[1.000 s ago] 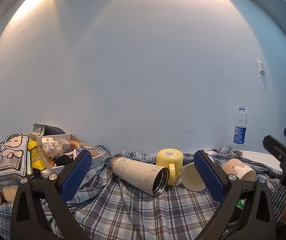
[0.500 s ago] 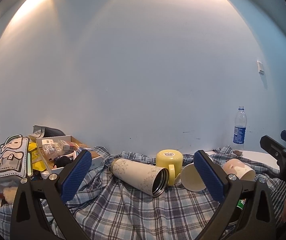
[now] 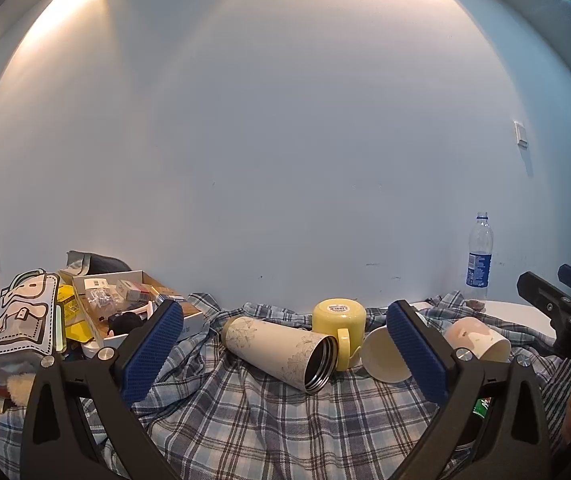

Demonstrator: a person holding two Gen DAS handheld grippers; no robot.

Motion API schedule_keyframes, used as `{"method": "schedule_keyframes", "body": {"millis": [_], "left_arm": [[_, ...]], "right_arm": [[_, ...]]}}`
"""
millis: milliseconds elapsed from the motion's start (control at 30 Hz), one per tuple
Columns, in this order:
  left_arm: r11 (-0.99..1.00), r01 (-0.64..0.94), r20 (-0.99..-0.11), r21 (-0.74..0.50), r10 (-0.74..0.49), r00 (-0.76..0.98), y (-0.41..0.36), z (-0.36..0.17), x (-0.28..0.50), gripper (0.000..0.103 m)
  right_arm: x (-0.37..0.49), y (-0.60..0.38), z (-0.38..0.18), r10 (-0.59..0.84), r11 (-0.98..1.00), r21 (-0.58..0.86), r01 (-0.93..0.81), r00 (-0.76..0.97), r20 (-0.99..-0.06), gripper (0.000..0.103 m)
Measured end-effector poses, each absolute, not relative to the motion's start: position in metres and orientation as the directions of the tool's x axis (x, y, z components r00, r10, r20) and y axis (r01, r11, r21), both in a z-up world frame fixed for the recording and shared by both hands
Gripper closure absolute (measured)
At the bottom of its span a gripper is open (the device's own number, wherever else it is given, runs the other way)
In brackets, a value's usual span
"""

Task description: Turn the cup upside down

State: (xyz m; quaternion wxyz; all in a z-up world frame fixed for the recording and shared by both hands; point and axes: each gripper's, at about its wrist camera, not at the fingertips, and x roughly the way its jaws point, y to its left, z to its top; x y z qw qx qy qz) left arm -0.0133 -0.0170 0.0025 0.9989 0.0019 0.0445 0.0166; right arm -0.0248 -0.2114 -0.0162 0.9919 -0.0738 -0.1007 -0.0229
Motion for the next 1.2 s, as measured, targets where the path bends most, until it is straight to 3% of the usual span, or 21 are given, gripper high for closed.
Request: {"method": "schedule_keyframes", "body": {"millis": [200,700,900,1000,1100,1200], "left_arm": [[0.999,-0.035,-0.082,0.000,0.035,0.996,-0.016,0.002,-0.015,0.000],[0.999,-0.017,-0.056,0.048,0.020,0.998,-0.027,0.004,-0.022,0.000],[1.000,-0.004,-0.114,0.017,0.006,0.993,-0.019,0.006,-0.012,0.000],[0.999,0.006,-0.188,0.033,0.000,0.982,-0.019,0.018,0.005,0.000],[0.997,-0.006,-0.186,0.074,0.020,0.982,-0.018,0.038,0.022,0.000],[0.997,-0.024,-0.194,0.072,0.038,0.980,-0.015,0.052,0.041,0.000]], "right_arm": [[-0.014,-0.217,-0.016,-0.051,0.991,-0.119,0.069,0.988,0.148,0.000],[-0.014,-0.214,-0.017,-0.060,0.988,-0.135,0.079,0.988,0.139,0.000],[-0.014,-0.207,-0.014,-0.089,0.981,-0.162,0.109,0.987,0.131,0.000],[0.003,-0.209,0.007,-0.073,0.989,-0.130,0.069,0.997,-0.027,0.000],[0.033,-0.215,0.037,-0.022,0.999,-0.049,0.012,0.978,-0.209,0.000],[0.069,-0.214,0.058,-0.050,0.999,-0.008,0.050,0.945,-0.324,0.000]]}}
